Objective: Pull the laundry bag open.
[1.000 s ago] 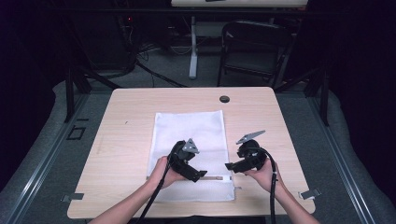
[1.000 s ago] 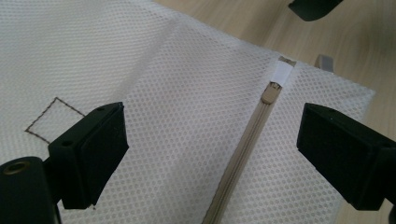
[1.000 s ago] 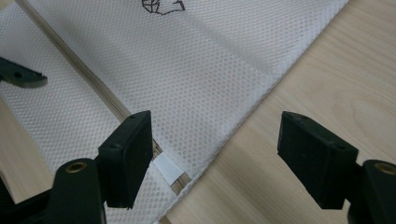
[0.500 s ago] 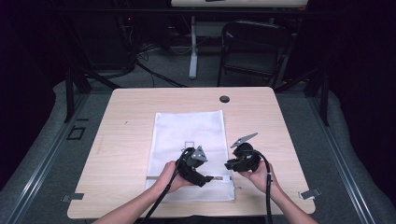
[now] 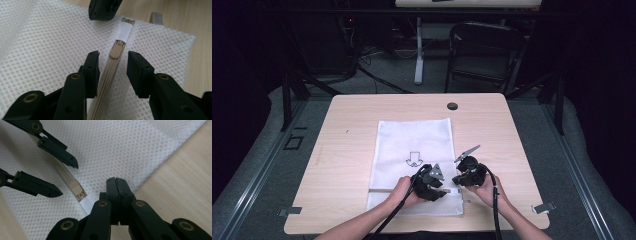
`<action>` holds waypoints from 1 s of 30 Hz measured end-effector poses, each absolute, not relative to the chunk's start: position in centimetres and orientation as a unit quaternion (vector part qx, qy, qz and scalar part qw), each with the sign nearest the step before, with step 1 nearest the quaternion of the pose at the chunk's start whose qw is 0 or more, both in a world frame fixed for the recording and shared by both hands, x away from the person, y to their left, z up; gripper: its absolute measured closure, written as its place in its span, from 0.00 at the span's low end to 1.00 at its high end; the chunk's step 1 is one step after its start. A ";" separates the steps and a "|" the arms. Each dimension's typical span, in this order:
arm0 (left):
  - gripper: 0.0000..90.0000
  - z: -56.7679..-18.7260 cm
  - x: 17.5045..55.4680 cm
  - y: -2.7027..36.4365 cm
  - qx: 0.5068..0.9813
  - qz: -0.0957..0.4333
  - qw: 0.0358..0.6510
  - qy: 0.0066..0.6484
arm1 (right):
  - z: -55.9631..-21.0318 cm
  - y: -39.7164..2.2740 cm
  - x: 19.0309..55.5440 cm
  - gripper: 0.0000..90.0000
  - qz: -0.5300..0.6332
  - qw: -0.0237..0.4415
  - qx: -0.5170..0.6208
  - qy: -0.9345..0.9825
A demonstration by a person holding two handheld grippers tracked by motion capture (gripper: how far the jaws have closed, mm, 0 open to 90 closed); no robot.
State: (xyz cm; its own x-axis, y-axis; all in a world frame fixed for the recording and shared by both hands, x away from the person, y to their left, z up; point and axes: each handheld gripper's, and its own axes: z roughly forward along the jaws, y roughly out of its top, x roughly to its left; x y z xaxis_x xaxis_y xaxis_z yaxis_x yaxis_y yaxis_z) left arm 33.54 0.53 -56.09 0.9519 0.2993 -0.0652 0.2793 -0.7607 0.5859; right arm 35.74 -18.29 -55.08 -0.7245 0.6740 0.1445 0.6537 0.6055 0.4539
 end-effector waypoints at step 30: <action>0.90 -56.8 34.1 -0.7 0.938 -0.009 0.323 0.128 | -55.8 -18.3 35.8 1.00 0.246 0.013 0.374 0.894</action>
